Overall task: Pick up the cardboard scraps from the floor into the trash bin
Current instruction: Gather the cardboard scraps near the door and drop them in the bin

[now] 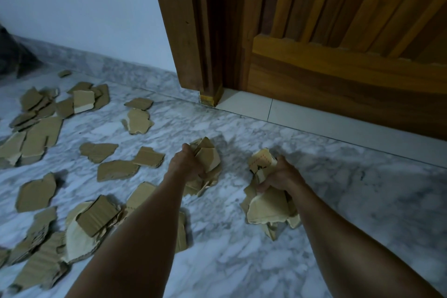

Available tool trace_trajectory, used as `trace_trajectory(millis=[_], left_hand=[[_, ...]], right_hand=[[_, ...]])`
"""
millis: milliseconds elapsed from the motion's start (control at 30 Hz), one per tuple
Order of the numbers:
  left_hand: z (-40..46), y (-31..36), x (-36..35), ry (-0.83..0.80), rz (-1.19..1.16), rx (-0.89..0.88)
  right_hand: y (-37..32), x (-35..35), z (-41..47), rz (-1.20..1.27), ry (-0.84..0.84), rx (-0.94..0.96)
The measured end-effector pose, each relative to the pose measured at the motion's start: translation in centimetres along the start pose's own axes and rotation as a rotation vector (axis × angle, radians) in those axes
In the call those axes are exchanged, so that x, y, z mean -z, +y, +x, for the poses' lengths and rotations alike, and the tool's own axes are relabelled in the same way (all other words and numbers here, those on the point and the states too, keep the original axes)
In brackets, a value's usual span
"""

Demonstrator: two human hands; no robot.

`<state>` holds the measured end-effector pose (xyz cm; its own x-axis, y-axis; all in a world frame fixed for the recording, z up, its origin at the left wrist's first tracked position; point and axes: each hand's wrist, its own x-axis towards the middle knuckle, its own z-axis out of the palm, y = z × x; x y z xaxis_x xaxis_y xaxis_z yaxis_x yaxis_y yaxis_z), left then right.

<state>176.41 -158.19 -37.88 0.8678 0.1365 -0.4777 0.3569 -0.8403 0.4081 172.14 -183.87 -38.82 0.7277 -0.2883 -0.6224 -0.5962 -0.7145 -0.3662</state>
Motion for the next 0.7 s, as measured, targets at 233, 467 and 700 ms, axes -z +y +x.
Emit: trace_trajectory(millis=[233,467,700], left_hand=[[-0.6,-1.2,0.8,-0.108,-0.298,0.062],[-5.0,-8.5,4.2,-0.054,-0.681,0.130],[-14.8,-20.4,7.0,0.107,-0.888,0.321]], right_hand=[[-0.7,0.0,-0.7,0.029,-0.063,0.038],[-4.3,-1.5,-2.8,0.243,-0.236,0.205],[-11.1,-7.3,-8.8,0.190,-0.498,0.400]])
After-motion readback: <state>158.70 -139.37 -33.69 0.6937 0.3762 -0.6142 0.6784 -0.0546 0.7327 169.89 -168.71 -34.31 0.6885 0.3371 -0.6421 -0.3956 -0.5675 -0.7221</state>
